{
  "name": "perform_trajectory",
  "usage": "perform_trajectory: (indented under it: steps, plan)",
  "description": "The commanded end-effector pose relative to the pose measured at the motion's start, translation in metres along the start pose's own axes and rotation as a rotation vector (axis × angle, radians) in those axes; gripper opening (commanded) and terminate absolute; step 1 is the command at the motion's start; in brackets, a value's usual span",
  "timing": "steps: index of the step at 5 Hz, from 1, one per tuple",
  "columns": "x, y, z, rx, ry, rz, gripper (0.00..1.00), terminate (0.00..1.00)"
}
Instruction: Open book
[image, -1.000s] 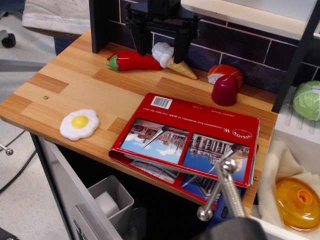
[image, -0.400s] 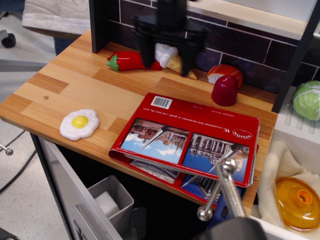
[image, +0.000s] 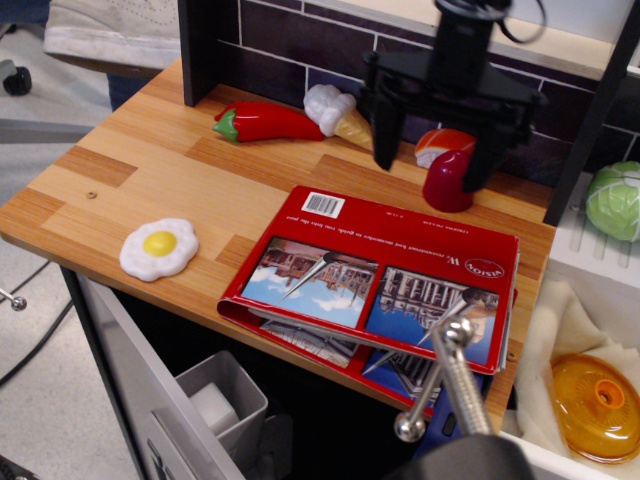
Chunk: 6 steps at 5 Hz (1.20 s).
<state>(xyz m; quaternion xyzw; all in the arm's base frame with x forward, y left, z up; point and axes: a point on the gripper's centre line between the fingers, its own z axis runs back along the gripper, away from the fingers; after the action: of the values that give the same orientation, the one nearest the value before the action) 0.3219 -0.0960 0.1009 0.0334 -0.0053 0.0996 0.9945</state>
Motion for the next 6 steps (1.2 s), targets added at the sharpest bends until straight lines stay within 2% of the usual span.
perform_trajectory:
  steps: [1,2,3,5,6]
  plan:
    - [0.006,-0.036,0.002,0.101,-0.087,0.078,1.00,0.00]
    - [0.002,-0.045,-0.016,0.131,-0.119,0.074,1.00,0.00]
    - [-0.003,-0.048,-0.034,0.131,-0.124,0.068,1.00,0.00]
    - [-0.010,-0.062,-0.053,0.136,-0.032,0.102,1.00,0.00]
    - [-0.012,-0.066,-0.054,0.124,-0.037,0.112,1.00,0.00]
